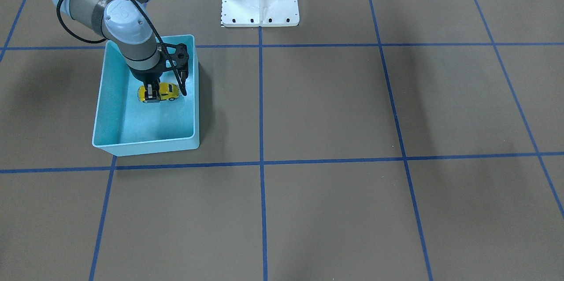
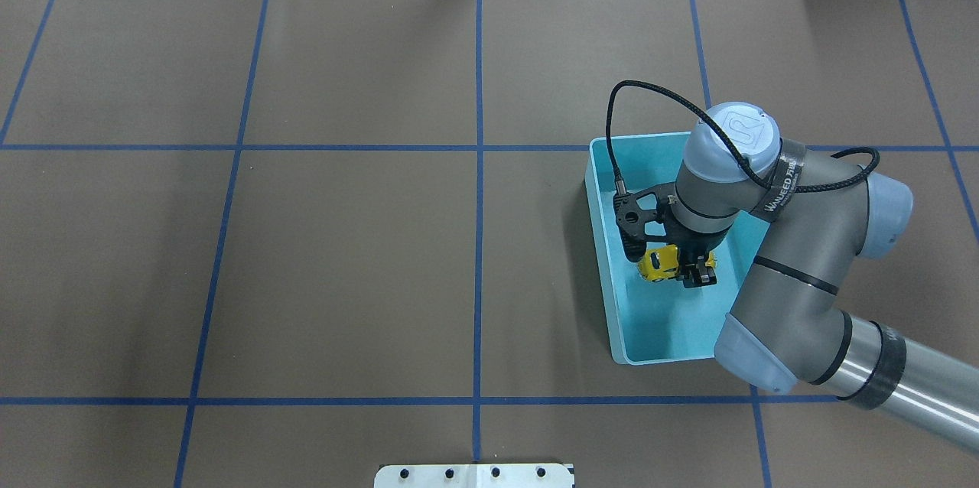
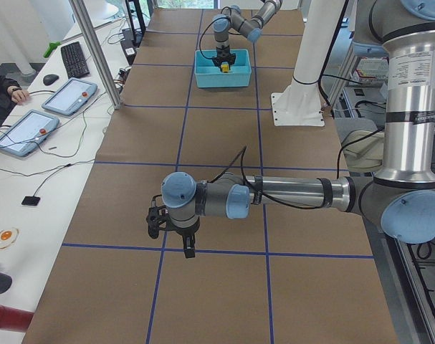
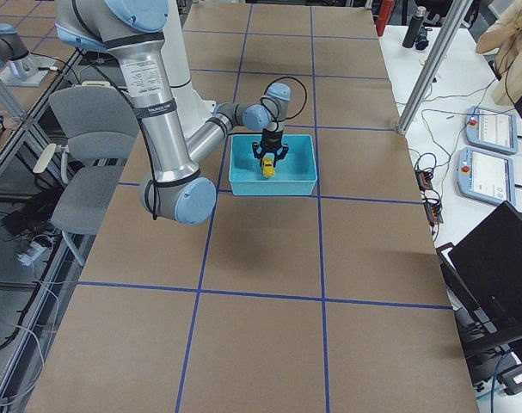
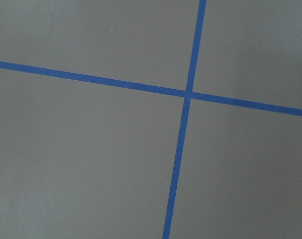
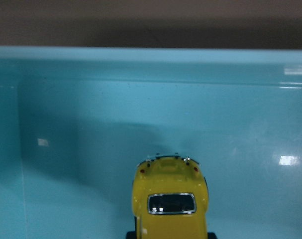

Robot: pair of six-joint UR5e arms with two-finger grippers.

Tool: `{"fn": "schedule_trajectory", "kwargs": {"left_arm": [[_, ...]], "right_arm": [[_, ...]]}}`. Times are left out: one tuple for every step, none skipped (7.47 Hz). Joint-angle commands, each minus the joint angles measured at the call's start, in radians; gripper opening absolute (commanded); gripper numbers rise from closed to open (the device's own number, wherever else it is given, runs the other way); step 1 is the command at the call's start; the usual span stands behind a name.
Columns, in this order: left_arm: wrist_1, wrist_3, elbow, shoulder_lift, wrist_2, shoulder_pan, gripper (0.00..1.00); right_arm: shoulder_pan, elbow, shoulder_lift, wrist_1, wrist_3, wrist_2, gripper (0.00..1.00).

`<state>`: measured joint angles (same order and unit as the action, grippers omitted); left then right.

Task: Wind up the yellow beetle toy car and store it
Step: 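Lower the car into the bin and open the right gripper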

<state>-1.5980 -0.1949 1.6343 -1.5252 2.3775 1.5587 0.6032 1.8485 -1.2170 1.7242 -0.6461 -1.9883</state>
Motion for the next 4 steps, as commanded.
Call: {"fn": "schedule_trajectory", "kwargs": {"left_arm": [[0.001, 0.0, 0.001, 0.002, 0.0, 0.0, 1.0], [0.001, -0.001, 0.001, 0.002, 0.0, 0.0, 1.0], [0.007, -0.001, 0.001, 0.002, 0.0, 0.0, 1.0], [0.021, -0.001, -0.001, 0.0, 0.0, -0.002, 1.0]], "right_arm": [[0.003, 0.011, 0.001, 0.0, 0.006, -0.001, 1.0], [0.004, 0.026, 0.005, 0.0, 0.006, -0.004, 1.0], [0.029, 0.075, 0.002, 0.012, 0.006, -0.004, 1.0], [0.071, 0.127, -0.001, 0.075, 0.005, -0.032, 1.0]]}}
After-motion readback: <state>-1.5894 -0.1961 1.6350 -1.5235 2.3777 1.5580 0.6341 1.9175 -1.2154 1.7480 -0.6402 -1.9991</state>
